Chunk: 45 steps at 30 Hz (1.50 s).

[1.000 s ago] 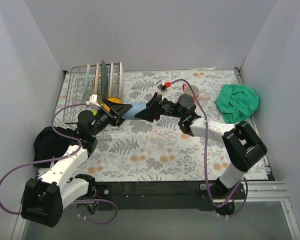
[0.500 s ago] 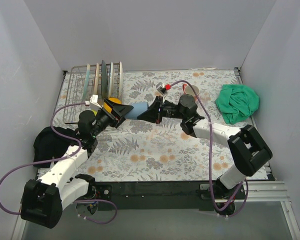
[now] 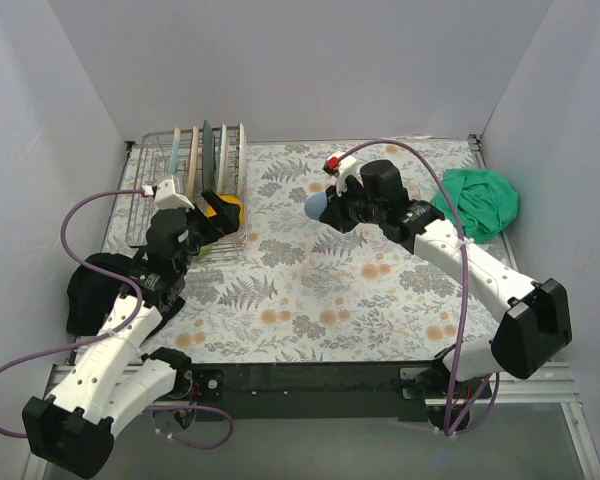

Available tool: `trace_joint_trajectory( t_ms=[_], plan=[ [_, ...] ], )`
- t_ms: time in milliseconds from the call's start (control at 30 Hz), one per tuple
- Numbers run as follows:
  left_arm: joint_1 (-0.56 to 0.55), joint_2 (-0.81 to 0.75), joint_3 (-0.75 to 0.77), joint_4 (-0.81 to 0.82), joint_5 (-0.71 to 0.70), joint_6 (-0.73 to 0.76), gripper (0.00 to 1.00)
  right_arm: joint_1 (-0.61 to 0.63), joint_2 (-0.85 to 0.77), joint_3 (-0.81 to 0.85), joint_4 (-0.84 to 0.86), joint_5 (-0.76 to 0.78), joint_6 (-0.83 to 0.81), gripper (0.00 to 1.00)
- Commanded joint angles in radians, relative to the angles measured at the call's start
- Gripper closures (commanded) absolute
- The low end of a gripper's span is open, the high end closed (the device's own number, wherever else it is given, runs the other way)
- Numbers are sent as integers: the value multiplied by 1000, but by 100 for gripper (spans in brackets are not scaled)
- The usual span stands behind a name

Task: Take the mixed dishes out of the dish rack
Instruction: Place the cup at the center of the board.

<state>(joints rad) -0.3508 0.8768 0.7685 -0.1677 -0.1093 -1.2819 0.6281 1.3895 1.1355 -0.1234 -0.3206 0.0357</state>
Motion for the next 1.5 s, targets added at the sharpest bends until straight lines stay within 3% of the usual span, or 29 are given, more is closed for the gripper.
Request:
trace_joint_trajectory(
  t_ms=[0, 67, 267, 567, 1000, 1200, 1467],
  plan=[
    [-45, -67, 12, -102, -268, 170, 2, -4, 61, 159, -428, 390, -183, 99],
    [-59, -82, -12, -86, -296, 182, 2, -11, 100, 185, -510, 524, -195, 99],
    [-94, -116, -41, -87, -395, 194, 2, -103, 190, 236, -597, 667, -183, 99],
    [-125, -147, -60, -79, -435, 207, 2, -318, 285, 251, -602, 583, -125, 99],
    [-137, -156, -69, -72, -429, 219, 2, -458, 457, 349, -601, 549, -138, 99],
    [-139, -154, -71, -70, -426, 220, 2, -475, 500, 383, -601, 532, -146, 81],
    [-139, -153, -72, -67, -423, 224, 2, -473, 412, 386, -602, 488, -116, 42]
  ],
)
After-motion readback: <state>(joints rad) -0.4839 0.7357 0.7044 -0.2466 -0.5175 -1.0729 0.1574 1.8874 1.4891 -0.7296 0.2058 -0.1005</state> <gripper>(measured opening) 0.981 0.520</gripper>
